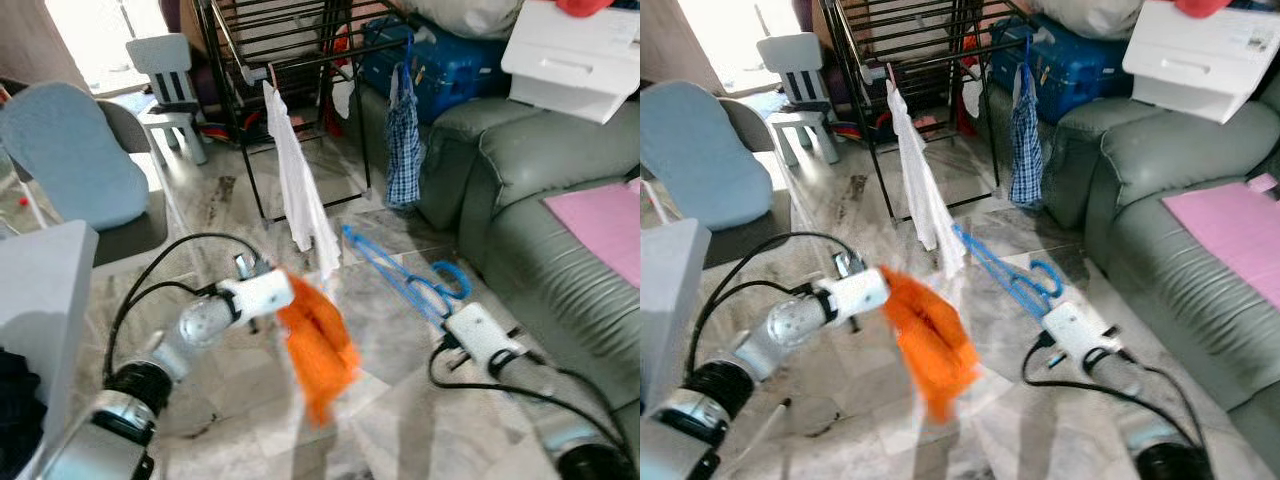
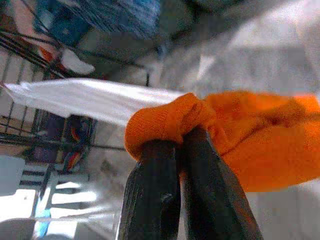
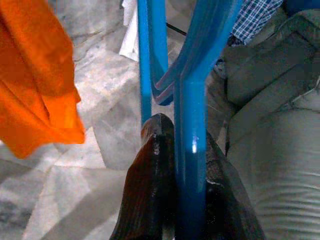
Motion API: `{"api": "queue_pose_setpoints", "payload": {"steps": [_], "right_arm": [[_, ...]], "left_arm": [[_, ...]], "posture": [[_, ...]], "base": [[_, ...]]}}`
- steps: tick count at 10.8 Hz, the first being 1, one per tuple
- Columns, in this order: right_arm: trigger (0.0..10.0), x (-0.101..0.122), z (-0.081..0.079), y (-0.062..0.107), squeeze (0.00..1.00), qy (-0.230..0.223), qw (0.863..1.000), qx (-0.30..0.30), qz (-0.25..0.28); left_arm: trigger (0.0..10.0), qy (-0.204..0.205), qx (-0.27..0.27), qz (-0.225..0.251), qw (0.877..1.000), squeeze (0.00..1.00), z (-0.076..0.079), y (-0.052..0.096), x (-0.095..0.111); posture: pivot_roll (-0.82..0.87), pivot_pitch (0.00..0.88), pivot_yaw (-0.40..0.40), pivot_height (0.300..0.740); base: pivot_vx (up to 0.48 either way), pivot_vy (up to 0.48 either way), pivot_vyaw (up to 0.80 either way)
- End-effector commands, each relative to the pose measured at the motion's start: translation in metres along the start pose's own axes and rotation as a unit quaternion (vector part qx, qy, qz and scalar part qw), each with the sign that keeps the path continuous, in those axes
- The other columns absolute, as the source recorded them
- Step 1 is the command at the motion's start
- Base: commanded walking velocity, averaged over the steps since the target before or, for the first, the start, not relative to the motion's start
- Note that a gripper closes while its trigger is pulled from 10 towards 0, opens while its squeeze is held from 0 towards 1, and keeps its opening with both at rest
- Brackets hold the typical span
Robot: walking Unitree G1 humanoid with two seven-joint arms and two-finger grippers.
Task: Hang hanger
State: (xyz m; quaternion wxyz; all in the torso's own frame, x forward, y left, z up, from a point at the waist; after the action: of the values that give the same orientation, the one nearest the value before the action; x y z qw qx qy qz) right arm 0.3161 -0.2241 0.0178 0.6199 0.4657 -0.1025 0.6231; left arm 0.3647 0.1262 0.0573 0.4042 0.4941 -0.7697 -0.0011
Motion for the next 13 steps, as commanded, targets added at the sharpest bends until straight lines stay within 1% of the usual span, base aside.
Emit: {"api": "queue_pose_setpoints", "payload": {"steps": [1,2,3,4,5,6,7,8,10,11,12,13], "right_arm": [[10.0,0.004,0.005,0.003,0.00,0.002,1.000,-0.005,0.010],[10.0,0.003,0.006,0.005,0.00,-0.002,1.000,0.001,0.013],[10.0,0.003,0.003,0.007,0.00,-0.005,1.000,0.016,0.015],[10.0,0.006,-0.009,0.012,0.00,0.012,0.997,0.072,0.030],[10.0,0.006,-0.020,0.018,0.00,0.047,0.989,0.135,0.037],[10.0,0.005,-0.019,0.021,0.00,0.067,0.986,0.152,0.034],[10.0,0.004,-0.015,0.023,0.00,0.074,0.984,0.160,0.032],[10.0,0.003,-0.014,0.028,0.00,0.078,0.979,0.183,0.031],[10.0,0.000,-0.016,0.038,0.00,0.091,0.971,0.219,0.025],[10.0,-0.002,-0.017,0.043,0.00,0.092,0.967,0.238,0.023],[10.0,-0.004,-0.017,0.045,0.00,0.094,0.963,0.252,0.015],[10.0,-0.005,-0.018,0.045,0.00,0.093,0.962,0.257,0.013]], "left_arm": [[10.0,-0.031,0.003,-0.044,0.999,0.00,-0.010,0.005,-0.016],[10.0,-0.068,0.004,-0.073,0.995,0.00,-0.013,0.008,-0.027],[10.0,-0.067,-0.008,-0.076,0.995,0.00,-0.010,0.008,-0.029],[10.0,-0.102,-0.033,-0.042,0.993,0.00,-0.002,0.007,-0.020],[10.0,-0.166,-0.065,-0.004,0.984,0.00,0.008,0.007,-0.012],[10.0,-0.195,-0.083,0.000,0.977,0.00,0.012,0.010,-0.015],[10.0,-0.223,-0.085,-0.003,0.971,0.00,0.007,0.013,-0.019],[10.0,-0.249,-0.085,-0.009,0.965,0.00,0.001,0.016,-0.022],[10.0,-0.268,-0.080,-0.012,0.960,0.00,-0.004,0.016,-0.024],[10.0,-0.275,-0.071,-0.001,0.959,0.00,-0.007,0.016,-0.020],[10.0,-0.276,-0.052,0.016,0.960,0.00,-0.012,0.013,-0.013],[10.0,-0.277,-0.044,0.027,0.959,0.00,-0.013,0.012,-0.008]], "posture": [[-0.17,0.000,0.144,0.740],[-0.17,0.000,0.150,0.740],[-0.17,0.000,0.151,0.740],[-0.16,0.000,0.147,0.740],[-0.15,0.000,0.142,0.740],[-0.15,0.000,0.142,0.740],[-0.15,0.000,0.142,0.740],[-0.15,0.000,0.141,0.740],[-0.15,0.000,0.143,0.740],[-0.15,0.000,0.143,0.740],[-0.16,0.000,0.146,0.740],[-0.15,0.000,0.147,0.740]], "base": [[0.000,0.000,0.00],[0.000,0.000,0.00],[0.000,0.000,0.00],[0.000,0.000,0.00],[0.000,0.000,0.00],[0.000,0.000,0.00],[0.000,0.000,0.00],[0.000,0.000,0.00],[0.000,0.000,0.00],[0.000,0.000,0.00],[0.000,0.000,0.00],[0.000,0.000,0.00]]}}
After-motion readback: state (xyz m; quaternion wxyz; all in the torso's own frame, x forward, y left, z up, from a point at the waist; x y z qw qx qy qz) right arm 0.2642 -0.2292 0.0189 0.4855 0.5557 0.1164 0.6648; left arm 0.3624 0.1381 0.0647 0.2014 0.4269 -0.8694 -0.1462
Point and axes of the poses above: a point about 5 cm out from each wrist's last joint towards the gripper, its own y axis pointing back from the gripper into the wrist, its own x axis along the axis of the wrist's last joint, z = x × y, the point moved 4 cm from there along -y, pointing out of the wrist towards the gripper, and after that the axes turned 5 degrees about y, right-handed, at the moved point
